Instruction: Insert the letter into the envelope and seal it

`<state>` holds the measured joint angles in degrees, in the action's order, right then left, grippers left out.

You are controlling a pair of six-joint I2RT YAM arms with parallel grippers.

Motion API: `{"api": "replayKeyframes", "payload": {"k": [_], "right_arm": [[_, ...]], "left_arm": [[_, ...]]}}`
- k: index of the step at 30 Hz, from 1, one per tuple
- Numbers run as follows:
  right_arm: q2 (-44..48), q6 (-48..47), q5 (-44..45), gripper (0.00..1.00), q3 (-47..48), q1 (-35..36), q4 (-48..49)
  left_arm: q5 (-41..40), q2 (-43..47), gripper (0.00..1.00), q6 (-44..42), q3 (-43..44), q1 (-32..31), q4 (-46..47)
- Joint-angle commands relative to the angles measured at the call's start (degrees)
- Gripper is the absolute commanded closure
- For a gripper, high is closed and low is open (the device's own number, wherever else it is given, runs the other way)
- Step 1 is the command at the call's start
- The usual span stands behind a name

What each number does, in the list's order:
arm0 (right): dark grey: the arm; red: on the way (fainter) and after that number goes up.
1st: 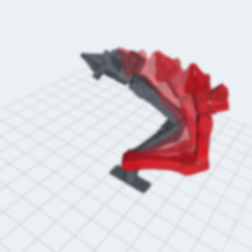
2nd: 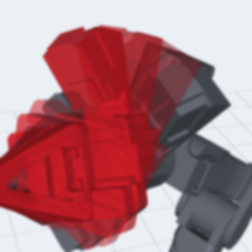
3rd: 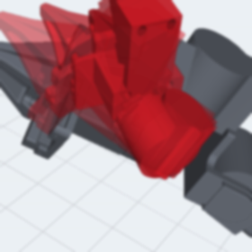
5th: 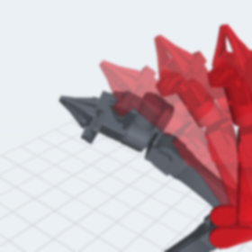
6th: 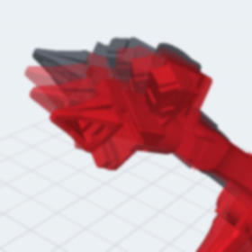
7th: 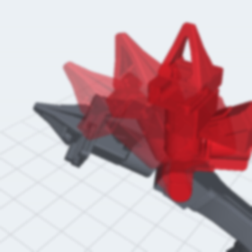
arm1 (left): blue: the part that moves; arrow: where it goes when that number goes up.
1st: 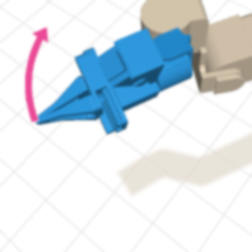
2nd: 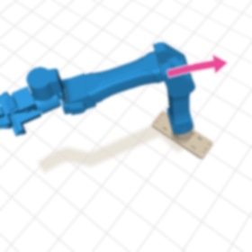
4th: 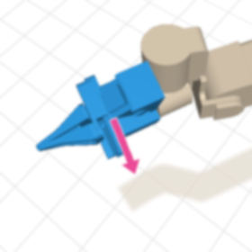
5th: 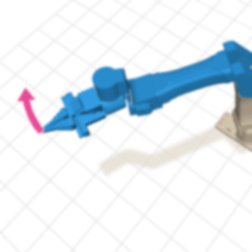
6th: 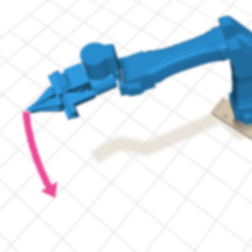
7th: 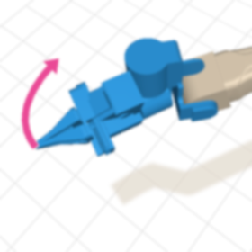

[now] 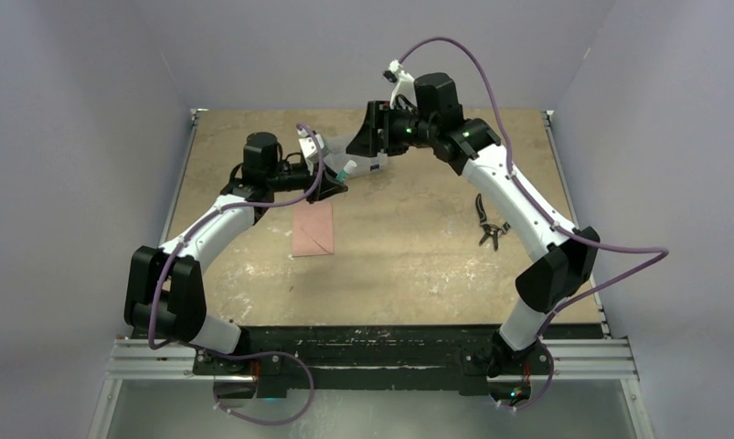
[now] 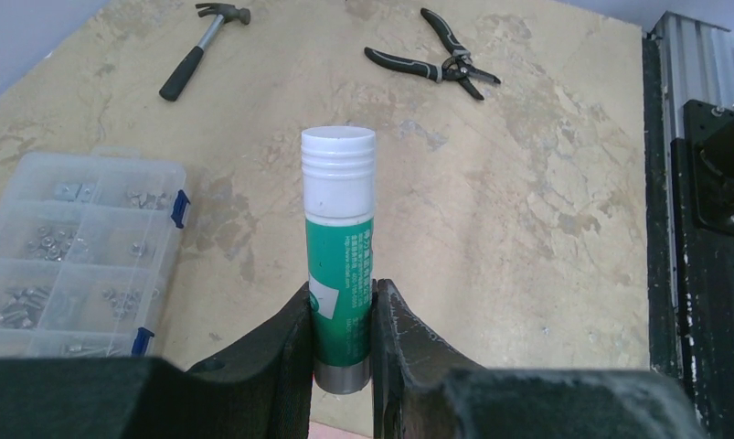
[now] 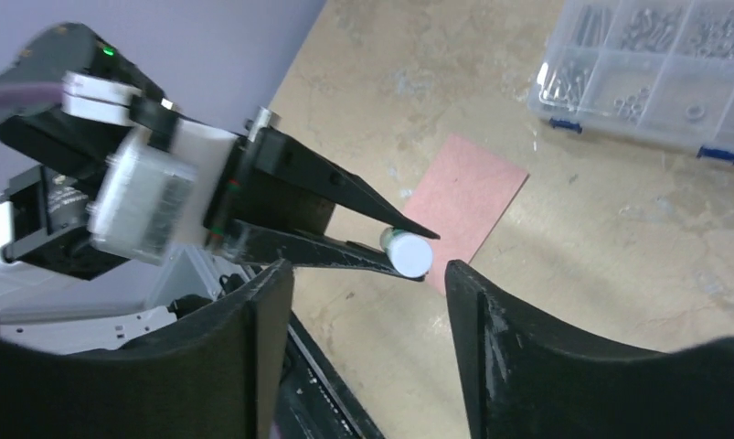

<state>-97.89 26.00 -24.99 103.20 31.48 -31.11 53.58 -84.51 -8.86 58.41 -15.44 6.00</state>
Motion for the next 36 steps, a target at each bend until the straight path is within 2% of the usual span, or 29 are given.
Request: {"api": "replayKeyframes", "payload": {"k": [1,6,10,13,15,18,22,29,34,36], "right_arm": [[-0.18,-3.71,-0.14,0.3,5.28,-0.04,-5.61],[-2.62,-7.38,-5.46,0.24,6.12,0.03,-8.85],[-2.64,-8.15,-6.73,0.24,3.75,0.24,-9.05],[-2.95,-8.24,-7.44,0.3,3.01,0.54,-8.9],[-3.33,-7.98,-7.71,0.4,2.62,0.64,-8.37],[-3.63,-7.1,-7.77,0.5,1.89,0.6,-6.93],[-2.66,-2.52,-9.51,0.55,-1.52,0.62,-2.13],[-2.96,-1.99,-10.03,0.53,-3.57,0.58,-1.42],[-0.97,1.54,-11.69,0.41,-5.2,0.59,2.12],[-0.39,2.3,-11.8,0.4,-5.44,0.53,2.9]], "left_arm": [[0.43,2.57,1.0,-7.57,1.64,-0.78,-2.1],[-1.42,3.65,1.0,-11.4,1.68,-1.52,-4.12],[-1.79,4.47,1.0,-12.51,1.33,-1.78,-4.03],[-1.76,4.7,1.0,-12.68,1.01,-1.92,-3.72],[-1.65,4.8,1.0,-12.68,0.91,-1.96,-3.65],[-1.24,4.92,1.0,-12.76,0.91,-2.05,-3.45],[-1.11,4.96,1.0,-12.85,0.88,-2.09,-3.29],[-0.91,4.97,1.0,-13.09,1.0,-2.14,-3.1],[-1.36,4.92,1.0,-13.55,0.75,-2.14,-3.79],[-1.55,4.92,1.0,-13.62,0.65,-2.14,-3.87]]}}
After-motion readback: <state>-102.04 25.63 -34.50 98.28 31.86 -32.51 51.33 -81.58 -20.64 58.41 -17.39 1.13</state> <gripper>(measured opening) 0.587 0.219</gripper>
